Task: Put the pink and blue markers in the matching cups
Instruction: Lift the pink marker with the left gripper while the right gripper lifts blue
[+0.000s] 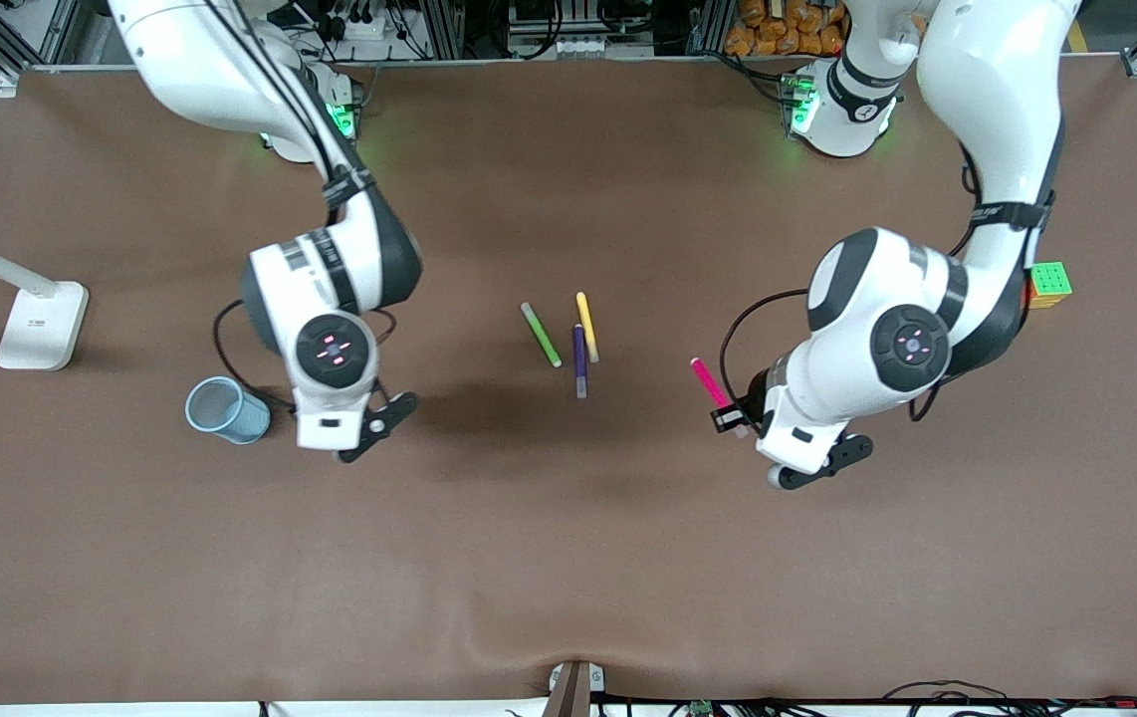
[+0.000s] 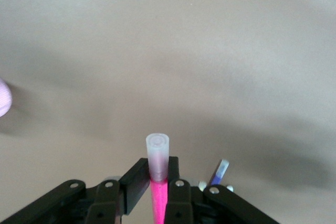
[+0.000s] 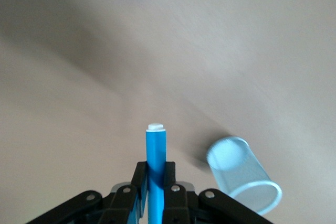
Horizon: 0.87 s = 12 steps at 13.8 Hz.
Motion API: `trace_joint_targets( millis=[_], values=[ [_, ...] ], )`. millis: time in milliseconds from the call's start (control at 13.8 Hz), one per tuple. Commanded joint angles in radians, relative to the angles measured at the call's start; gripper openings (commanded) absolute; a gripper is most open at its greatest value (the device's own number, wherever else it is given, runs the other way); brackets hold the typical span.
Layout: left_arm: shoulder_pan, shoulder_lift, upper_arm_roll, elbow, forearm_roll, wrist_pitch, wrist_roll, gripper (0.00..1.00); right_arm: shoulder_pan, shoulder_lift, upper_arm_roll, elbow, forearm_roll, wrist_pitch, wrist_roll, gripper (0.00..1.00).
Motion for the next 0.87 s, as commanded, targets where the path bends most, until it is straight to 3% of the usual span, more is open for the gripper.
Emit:
trace_joint_targets(
  millis=[0,145,436,799],
  values=[
    [0.043,-0.099,-0.006,-0.025,0.023,-0.097,0.036,0.00,-0.084,-0.021,0.008,-0.022,-0.020,-0.041,-0.068,0.00],
    [0.035,-0.152,-0.002,-0.030,0.022,-0.172,0.071,0.00,-0.144,-0.021,0.006,-0.019,-0.020,-0.064,-0.140,0.00],
    [0.064,-0.207,0.001,-0.033,0.025,-0.200,0.071,0.00,-0.219,-0.015,0.006,-0.017,-0.025,-0.082,-0.204,0.00],
    [0.061,-0.265,-0.005,-0.036,0.173,-0.254,0.070,0.00,-0.281,0.011,0.006,-0.020,-0.031,-0.075,-0.220,0.00]
  ],
)
